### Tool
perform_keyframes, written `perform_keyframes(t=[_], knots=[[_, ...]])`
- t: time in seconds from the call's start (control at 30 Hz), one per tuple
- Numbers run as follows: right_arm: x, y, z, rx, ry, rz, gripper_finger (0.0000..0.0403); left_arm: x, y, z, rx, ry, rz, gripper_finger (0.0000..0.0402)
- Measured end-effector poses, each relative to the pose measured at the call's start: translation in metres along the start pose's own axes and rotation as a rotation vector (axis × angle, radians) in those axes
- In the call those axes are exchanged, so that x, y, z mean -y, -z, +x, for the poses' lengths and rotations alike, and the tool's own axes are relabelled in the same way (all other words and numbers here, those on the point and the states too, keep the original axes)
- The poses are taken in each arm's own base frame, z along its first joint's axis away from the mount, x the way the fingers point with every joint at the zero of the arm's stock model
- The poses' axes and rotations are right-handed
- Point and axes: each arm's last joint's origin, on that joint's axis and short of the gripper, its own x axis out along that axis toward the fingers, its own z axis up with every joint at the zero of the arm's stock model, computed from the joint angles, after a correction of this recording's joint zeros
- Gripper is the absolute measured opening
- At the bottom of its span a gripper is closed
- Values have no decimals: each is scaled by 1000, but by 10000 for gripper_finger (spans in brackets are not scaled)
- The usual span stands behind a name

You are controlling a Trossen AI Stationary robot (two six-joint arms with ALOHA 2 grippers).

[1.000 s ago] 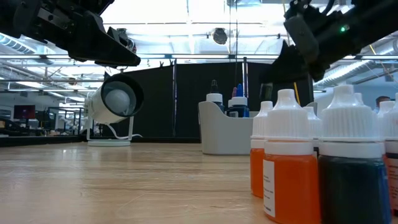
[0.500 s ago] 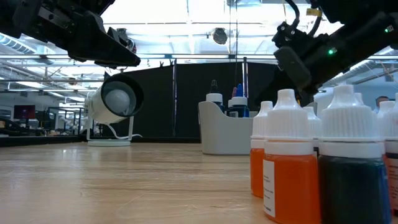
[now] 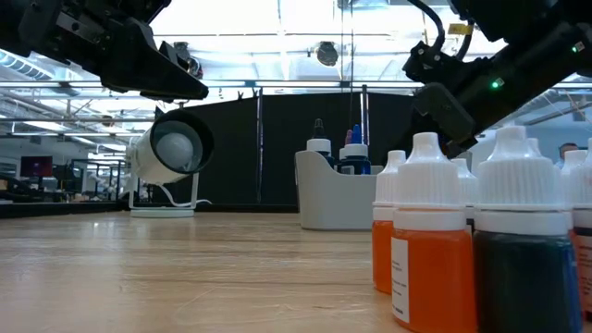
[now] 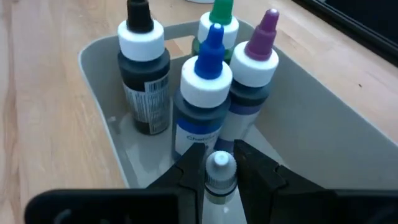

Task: Pick & Place food coloring
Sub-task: Put the small green food coloring bottle into the gray bin

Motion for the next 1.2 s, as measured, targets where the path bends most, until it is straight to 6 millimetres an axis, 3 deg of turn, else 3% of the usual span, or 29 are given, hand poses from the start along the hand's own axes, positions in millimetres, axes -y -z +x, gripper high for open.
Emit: perform_keyframes(t=[0.2,0.53,1.2], knots=[[0,-2,1,9,0,-27,59,0,0,0,1,0,0,63],[13,-2,10,-42,44,148,58,0,0,0,1,0,0,63],[13,-1,11,-59,28,142,70,0,0,0,2,-1,0,63]])
